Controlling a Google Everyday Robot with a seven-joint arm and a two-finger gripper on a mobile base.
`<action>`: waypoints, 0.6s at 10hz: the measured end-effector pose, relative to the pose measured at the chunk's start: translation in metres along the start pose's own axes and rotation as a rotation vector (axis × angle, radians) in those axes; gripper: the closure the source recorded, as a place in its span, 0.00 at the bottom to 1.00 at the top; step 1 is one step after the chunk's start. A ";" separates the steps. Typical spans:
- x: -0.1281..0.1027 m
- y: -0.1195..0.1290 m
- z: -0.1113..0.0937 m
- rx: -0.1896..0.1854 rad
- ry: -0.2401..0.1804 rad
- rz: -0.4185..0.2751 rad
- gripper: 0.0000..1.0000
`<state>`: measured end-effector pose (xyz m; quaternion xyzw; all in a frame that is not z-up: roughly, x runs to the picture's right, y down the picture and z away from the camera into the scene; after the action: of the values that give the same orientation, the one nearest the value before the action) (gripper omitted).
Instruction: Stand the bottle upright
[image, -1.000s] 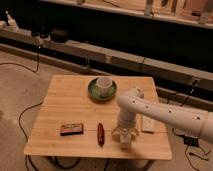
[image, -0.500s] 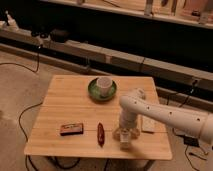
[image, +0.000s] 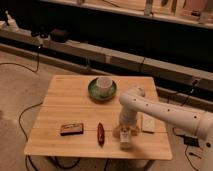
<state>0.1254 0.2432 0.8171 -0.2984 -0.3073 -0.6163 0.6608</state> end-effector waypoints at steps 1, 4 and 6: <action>0.002 0.000 -0.002 -0.013 0.010 -0.004 0.20; 0.002 -0.007 -0.006 -0.005 0.001 0.004 0.20; -0.003 -0.015 -0.013 0.037 -0.034 0.017 0.20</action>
<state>0.1106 0.2343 0.8068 -0.2993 -0.3273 -0.5998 0.6659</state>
